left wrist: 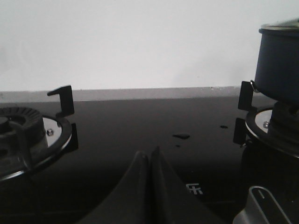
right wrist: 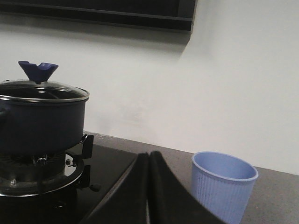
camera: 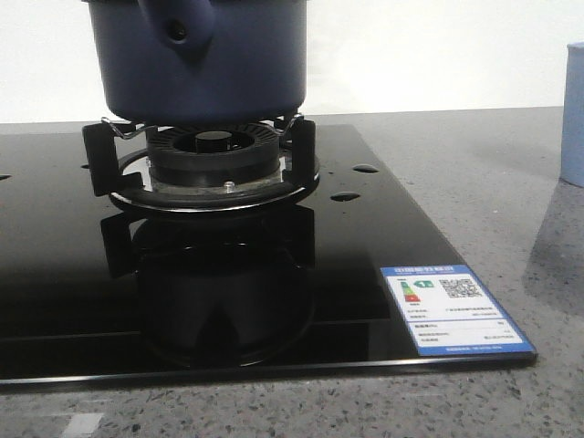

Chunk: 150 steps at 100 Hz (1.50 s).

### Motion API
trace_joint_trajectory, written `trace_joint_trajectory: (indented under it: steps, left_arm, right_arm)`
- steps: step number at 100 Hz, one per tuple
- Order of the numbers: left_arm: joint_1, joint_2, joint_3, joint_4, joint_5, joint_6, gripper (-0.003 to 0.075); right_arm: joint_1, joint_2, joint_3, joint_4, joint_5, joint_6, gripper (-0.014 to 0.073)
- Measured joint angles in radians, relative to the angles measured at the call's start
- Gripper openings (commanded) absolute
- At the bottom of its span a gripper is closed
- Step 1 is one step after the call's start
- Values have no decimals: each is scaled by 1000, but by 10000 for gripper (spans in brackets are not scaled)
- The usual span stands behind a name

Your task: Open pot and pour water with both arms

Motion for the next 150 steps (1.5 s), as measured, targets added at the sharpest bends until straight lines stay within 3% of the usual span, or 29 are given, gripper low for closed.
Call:
trace_joint_trajectory:
  steps: [109, 126, 150]
  left_arm:
    - [0, 0, 0, -14, 27, -5, -20]
    - [0, 0, 0, -14, 27, -5, -20]
    - [0, 0, 0, -14, 27, -5, -20]
  right_arm:
    - [0, 0, 2, 14, 9, -18, -70]
    - [0, 0, 33, 225, 12, -283, -70]
    - [0, 0, 93, 745, 108, -712, -70]
